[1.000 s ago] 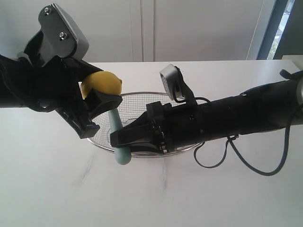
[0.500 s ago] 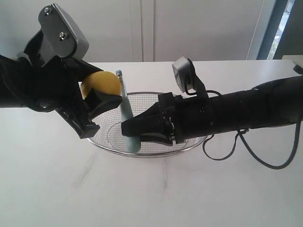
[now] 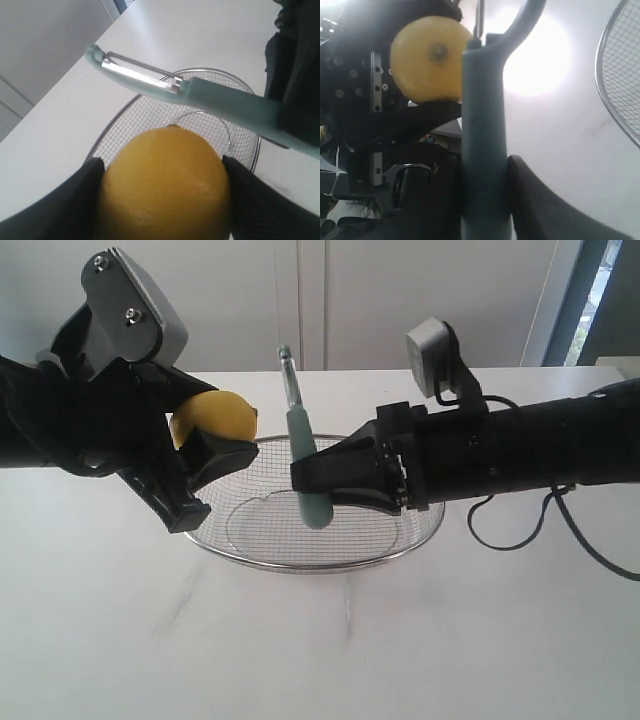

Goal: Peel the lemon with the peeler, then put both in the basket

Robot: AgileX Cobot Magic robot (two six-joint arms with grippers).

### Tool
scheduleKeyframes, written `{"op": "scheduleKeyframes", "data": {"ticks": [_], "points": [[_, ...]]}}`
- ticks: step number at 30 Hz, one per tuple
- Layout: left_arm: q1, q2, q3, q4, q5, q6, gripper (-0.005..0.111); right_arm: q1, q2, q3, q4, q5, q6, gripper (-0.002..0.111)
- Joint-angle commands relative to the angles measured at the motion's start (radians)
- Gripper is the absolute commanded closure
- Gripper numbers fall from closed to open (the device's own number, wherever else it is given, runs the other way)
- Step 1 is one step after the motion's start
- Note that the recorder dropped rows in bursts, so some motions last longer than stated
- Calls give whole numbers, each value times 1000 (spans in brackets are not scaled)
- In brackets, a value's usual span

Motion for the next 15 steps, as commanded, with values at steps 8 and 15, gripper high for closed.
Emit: {"op": "scheduleKeyframes", "data": {"ticks": [8, 15], "points": [[-4, -12, -6, -13, 10, -3, 107, -138, -199, -4, -54, 14, 56, 108], [-4, -12, -6, -13, 10, -3, 107, -239, -340, -4, -152, 14, 125, 108]]}}
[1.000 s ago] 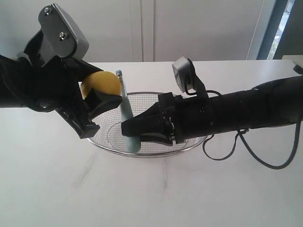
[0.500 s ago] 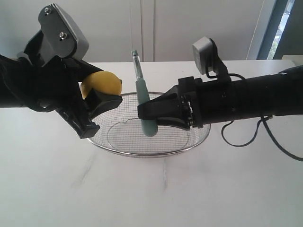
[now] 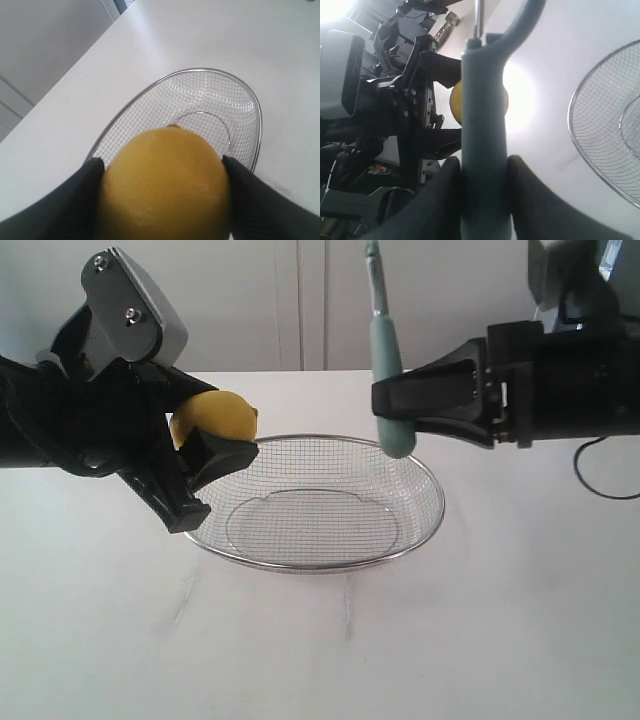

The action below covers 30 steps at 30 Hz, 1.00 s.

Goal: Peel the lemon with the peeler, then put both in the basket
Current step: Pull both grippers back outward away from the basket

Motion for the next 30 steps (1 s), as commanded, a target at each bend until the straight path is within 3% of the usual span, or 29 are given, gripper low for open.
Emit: {"op": "scheduleKeyframes", "data": {"ticks": [1, 10, 18, 24, 30], "points": [[-4, -12, -6, -13, 12, -3, 107, -61, -76, -4, -62, 11, 45, 108], [-4, -16, -6, -11, 98, -3, 107, -73, -96, -4, -136, -7, 81, 108], [2, -123, -6, 174, 147, -73, 107, -73, -96, -10, -486, -368, 238, 108], [96, -186, -6, 314, 154, -266, 107, -70, -96, -32, -543, -383, 270, 108], [250, -207, -6, 347, 220, -403, 107, 30, -94, -134, -796, -467, 430, 108]]}}
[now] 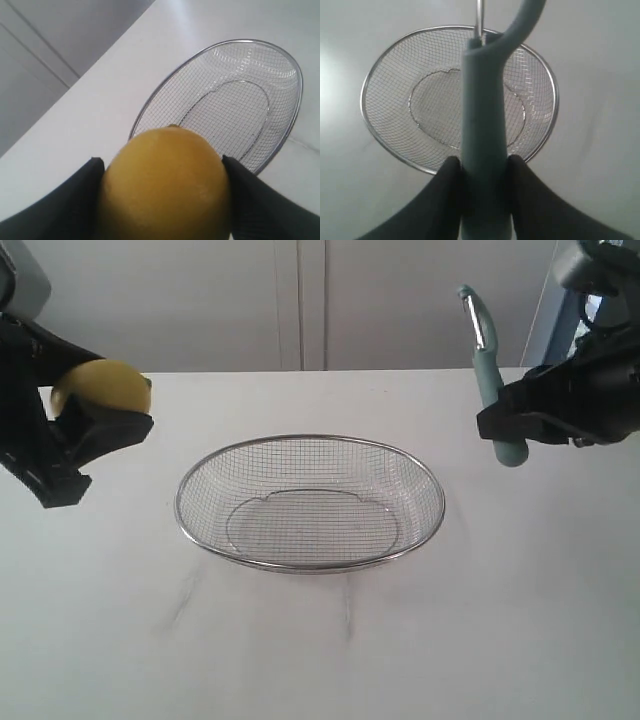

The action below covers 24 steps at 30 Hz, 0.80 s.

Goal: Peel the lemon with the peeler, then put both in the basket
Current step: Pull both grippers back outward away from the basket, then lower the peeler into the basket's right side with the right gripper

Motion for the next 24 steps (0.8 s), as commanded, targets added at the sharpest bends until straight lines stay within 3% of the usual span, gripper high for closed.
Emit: {"op": "scheduleKeyframes", "data": {"ticks": [1, 6, 10, 16, 24], "points": [[85, -10, -6, 2, 39, -131, 107, 82, 3, -71, -204, -74, 133, 108], [203, 11, -6, 41, 89, -372, 107, 226, 55, -132, -506, -105, 339, 108], [233, 14, -6, 41, 130, -410, 107, 341, 130, -177, -702, -111, 483, 108], [233, 12, -6, 43, 116, -406, 107, 399, 243, -217, -704, -182, 489, 108], [233, 9, -6, 50, 109, -406, 107, 404, 387, -233, -687, -361, 489, 108]]}}
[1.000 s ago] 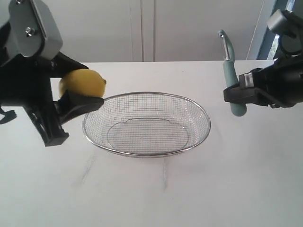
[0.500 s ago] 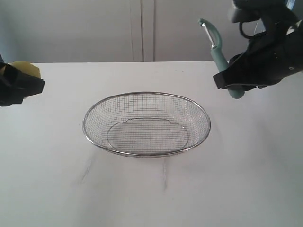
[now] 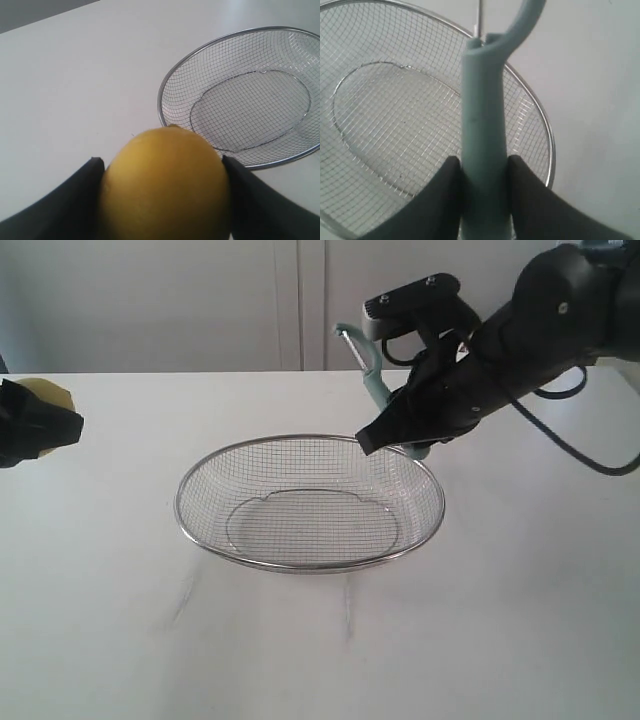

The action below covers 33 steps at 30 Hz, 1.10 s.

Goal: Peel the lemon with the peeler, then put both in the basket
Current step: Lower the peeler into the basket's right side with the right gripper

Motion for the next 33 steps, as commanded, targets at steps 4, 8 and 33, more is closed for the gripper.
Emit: {"op": "scheduleKeyframes", "data": {"ticks": [4, 8, 33], "points": [[3, -8, -6, -12, -15, -9, 107, 3, 132, -9, 67, -140, 4, 108], [3, -8, -6, -12, -18, -9, 107, 3, 217, -9, 89, -128, 4, 108], [3, -8, -6, -16, -17, -9, 107, 3, 315, -7, 89, -83, -17, 89]]}}
